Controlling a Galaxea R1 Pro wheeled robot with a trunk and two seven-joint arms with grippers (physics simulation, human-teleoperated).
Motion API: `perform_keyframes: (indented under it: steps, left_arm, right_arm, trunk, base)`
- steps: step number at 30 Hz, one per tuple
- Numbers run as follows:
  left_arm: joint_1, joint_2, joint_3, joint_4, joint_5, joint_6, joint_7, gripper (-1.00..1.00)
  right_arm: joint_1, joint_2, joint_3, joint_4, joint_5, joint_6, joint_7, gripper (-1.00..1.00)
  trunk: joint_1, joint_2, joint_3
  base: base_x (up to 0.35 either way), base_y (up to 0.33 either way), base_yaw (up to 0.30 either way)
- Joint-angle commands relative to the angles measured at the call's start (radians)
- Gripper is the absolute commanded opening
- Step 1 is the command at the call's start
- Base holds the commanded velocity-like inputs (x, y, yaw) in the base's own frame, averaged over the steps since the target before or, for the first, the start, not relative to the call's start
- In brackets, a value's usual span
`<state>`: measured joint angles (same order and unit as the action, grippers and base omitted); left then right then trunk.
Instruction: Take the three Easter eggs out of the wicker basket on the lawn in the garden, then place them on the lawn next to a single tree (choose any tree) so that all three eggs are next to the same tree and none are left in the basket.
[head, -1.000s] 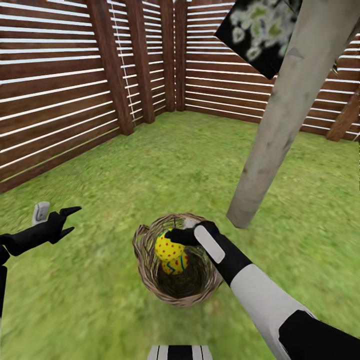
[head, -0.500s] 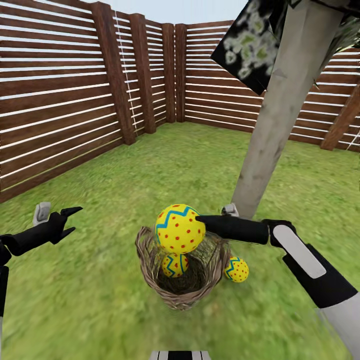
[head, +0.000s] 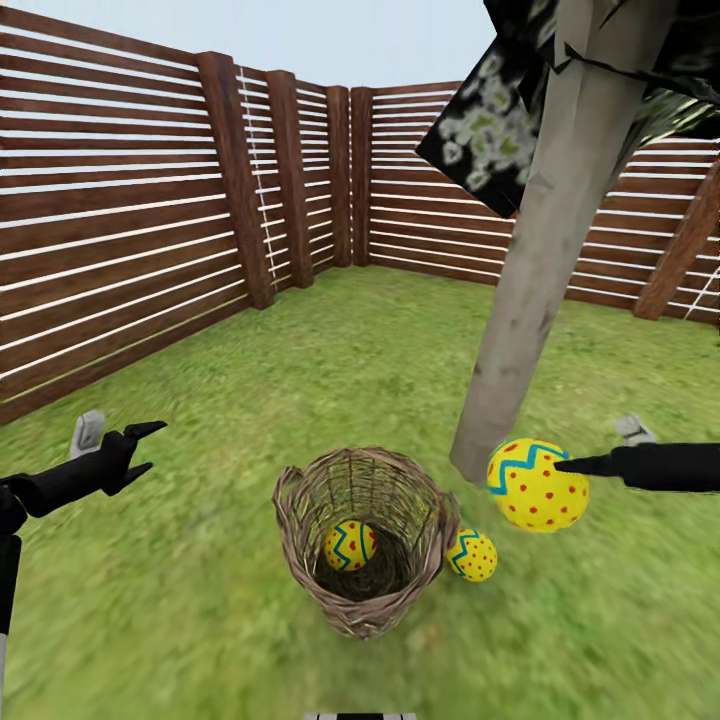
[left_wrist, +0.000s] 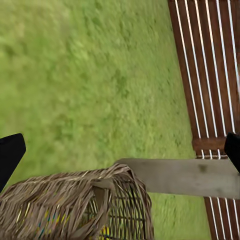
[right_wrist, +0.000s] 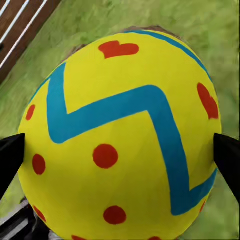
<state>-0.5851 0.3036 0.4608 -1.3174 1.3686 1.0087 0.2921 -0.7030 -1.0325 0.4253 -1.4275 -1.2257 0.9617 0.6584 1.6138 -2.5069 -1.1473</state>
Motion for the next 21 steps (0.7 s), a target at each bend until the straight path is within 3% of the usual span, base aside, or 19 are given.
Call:
perform_keyframes:
  steps: [1, 2, 3, 5, 6, 7, 8, 9, 10, 11, 13, 14, 16, 21]
  left_arm:
    - [-0.001, 0.001, 0.002, 0.0, 0.01, 0.004, 0.01, 1.0]
    - [-0.001, 0.001, 0.002, 0.0, 0.01, 0.003, 0.01, 1.0]
    - [-0.001, 0.001, 0.001, 0.001, 0.01, 0.003, 0.01, 1.0]
    - [-0.001, -0.002, 0.001, 0.001, 0.009, 0.002, 0.01, 1.0]
    - [-0.001, -0.002, 0.001, 0.001, 0.009, 0.002, 0.01, 1.0]
    - [-0.001, -0.002, 0.001, 0.0, 0.009, 0.002, 0.01, 1.0]
    - [-0.001, -0.001, 0.001, 0.0, 0.009, 0.002, 0.01, 1.0]
    - [-0.001, -0.001, 0.001, 0.0, 0.009, 0.003, 0.01, 1.0]
    - [-0.001, 0.0, 0.001, 0.0, 0.009, 0.003, 0.01, 1.0]
    - [-0.001, 0.001, 0.001, -0.001, 0.009, 0.004, 0.01, 1.0]
    - [-0.001, 0.001, -0.004, -0.004, 0.009, 0.004, 0.011, 1.0]
    - [-0.001, 0.002, -0.017, -0.009, 0.009, 0.005, 0.01, 1.0]
    - [0.01, 0.002, -0.028, -0.012, 0.021, -0.003, -0.001, 1.0]
    - [0.014, 0.008, 0.0, 0.004, 0.048, -0.003, -0.02, 1.0]
  right_arm:
    - [0.0, -0.049, 0.004, 0.004, 0.041, 0.003, 0.004, -1.0]
    - [0.0, -0.081, 0.004, 0.022, 0.085, 0.002, 0.003, -1.0]
    - [0.0, -0.096, 0.004, 0.058, 0.136, -0.001, 0.001, -1.0]
    - [0.0, -0.102, 0.004, 0.101, 0.236, -0.007, -0.007, -1.0]
    - [0.0, -0.098, 0.004, 0.109, 0.31, -0.009, -0.031, -1.0]
    - [0.001, -0.051, 0.006, 0.114, 0.417, -0.011, -0.106, -1.0]
    - [0.002, 0.028, 0.006, 0.133, 0.486, -0.012, -0.176, -1.0]
    - [0.002, 0.157, 0.006, 0.202, 0.577, -0.012, -0.273, -1.0]
    - [0.002, 0.231, 0.005, 0.248, 0.633, -0.015, -0.326, -1.0]
    - [0.002, 0.328, 0.003, 0.301, 0.711, -0.039, -0.38, -1.0]
    - [0.002, 0.459, 0.0, 0.385, 0.835, -0.143, -0.428, -1.0]
    - [0.002, 0.503, -0.002, 0.447, 0.879, -0.2, -0.439, -1.0]
    - [-0.009, 0.513, -0.013, 0.456, 0.874, -0.209, -0.45, -1.0]
    - [-0.009, 0.541, -0.029, 0.438, 0.844, -0.197, -0.432, -1.0]
  trunk:
    - [0.0, 0.0, 0.003]
    - [-0.001, 0.0, 0.007]
    - [-0.001, 0.0, 0.011]
    - [-0.002, 0.001, 0.018]
    - [-0.003, 0.001, 0.022]
    - [-0.003, 0.001, 0.026]
    - [-0.004, 0.002, 0.03]
    - [-0.004, 0.002, 0.034]
    - [-0.004, 0.002, 0.038]
    - [-0.005, 0.002, 0.042]
    - [-0.006, 0.003, 0.049]
    - [-0.006, 0.003, 0.049]
    - [-0.006, 0.003, 0.049]
    - [-0.006, 0.003, 0.049]
  base:
    - [0.0, 0.0, 0.0]
    - [0.0, 0.0, 0.0]
    - [0.0, 0.0, 0.0]
    - [0.0, 0.0, 0.0]
    - [0.0, 0.0, 0.0]
    - [0.0, 0.0, 0.0]
    - [0.0, 0.0, 0.0]
    - [0.0, 0.0, 0.0]
    - [0.0, 0.0, 0.0]
    - [0.0, 0.0, 0.0]
    - [0.0, 0.0, 0.0]
    - [0.0, 0.0, 0.0]
    - [0.0, 0.0, 0.0]
    - [-0.137, -0.025, 0.0]
